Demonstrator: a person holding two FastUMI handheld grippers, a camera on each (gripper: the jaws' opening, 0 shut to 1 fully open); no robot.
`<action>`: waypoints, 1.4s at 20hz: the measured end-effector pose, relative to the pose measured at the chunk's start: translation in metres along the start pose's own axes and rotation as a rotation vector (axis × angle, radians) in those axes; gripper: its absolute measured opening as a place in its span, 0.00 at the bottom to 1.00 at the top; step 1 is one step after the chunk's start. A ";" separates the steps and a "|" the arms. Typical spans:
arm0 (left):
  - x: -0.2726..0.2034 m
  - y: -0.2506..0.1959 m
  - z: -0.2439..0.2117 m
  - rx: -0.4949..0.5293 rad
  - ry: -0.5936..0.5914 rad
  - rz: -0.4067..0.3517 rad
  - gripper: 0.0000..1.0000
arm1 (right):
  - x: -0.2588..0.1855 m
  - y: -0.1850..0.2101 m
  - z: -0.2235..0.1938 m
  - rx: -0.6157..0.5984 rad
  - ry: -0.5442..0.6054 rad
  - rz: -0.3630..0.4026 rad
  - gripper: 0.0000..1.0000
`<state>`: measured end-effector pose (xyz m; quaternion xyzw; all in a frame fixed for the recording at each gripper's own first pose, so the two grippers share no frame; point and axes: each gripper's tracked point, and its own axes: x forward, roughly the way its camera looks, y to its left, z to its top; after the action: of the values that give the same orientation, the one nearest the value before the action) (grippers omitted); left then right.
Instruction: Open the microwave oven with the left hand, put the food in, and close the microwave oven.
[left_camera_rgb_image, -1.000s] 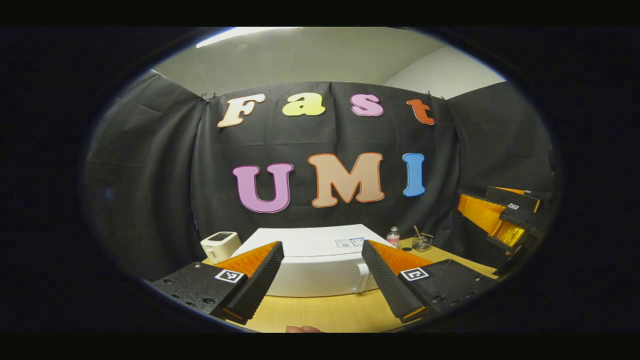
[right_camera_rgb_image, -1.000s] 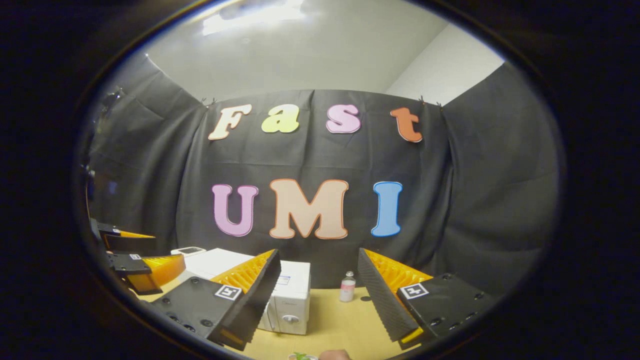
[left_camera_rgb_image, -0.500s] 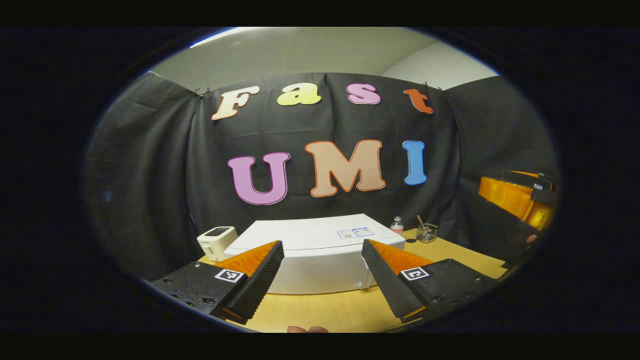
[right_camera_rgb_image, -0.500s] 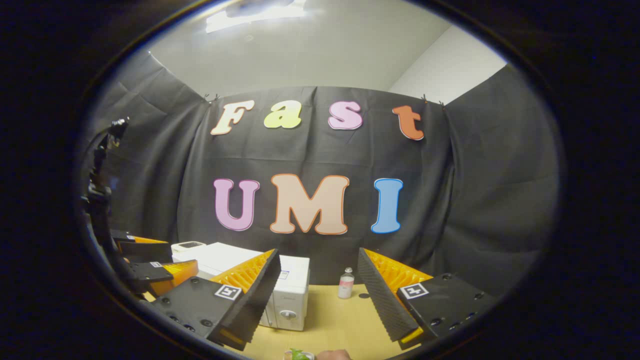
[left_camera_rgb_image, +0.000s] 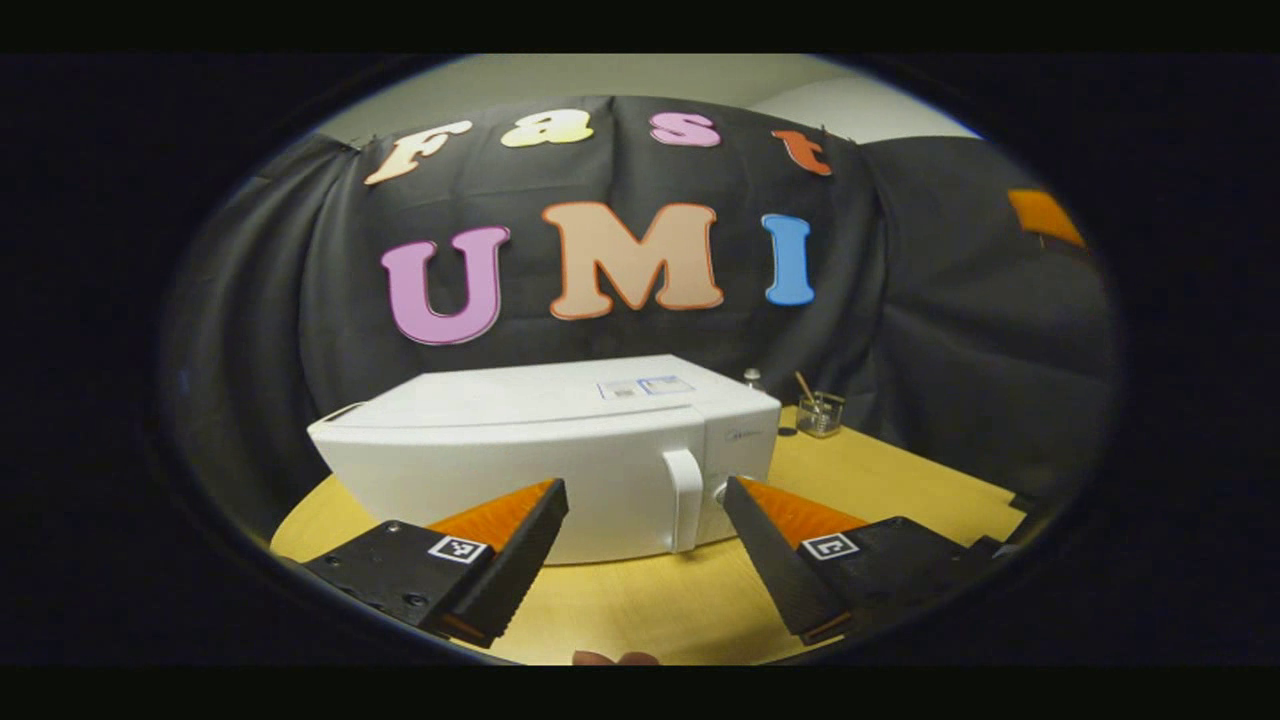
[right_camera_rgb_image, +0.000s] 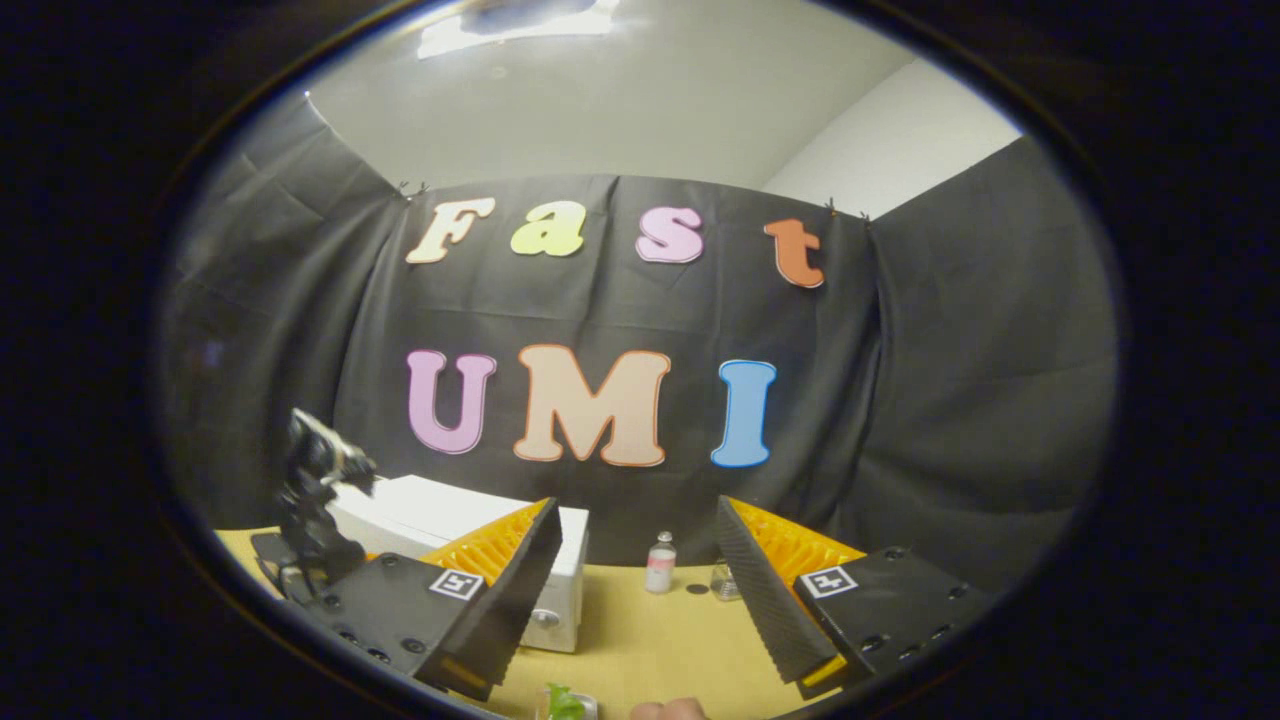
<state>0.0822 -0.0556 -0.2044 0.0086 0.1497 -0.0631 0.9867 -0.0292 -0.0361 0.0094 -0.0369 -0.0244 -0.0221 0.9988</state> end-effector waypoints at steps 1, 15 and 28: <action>0.011 -0.005 -0.010 0.005 0.025 -0.012 0.98 | -0.003 -0.004 0.001 -0.001 0.002 -0.005 0.96; 0.080 -0.037 -0.077 0.057 0.176 -0.054 0.94 | -0.032 -0.055 -0.012 -0.047 0.049 -0.129 0.96; 0.081 -0.023 -0.079 -0.033 0.188 -0.016 0.24 | -0.035 -0.053 -0.025 -0.024 0.094 -0.113 0.97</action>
<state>0.1329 -0.0856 -0.3035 -0.0030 0.2426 -0.0673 0.9678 -0.0655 -0.0889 -0.0132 -0.0466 0.0207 -0.0805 0.9955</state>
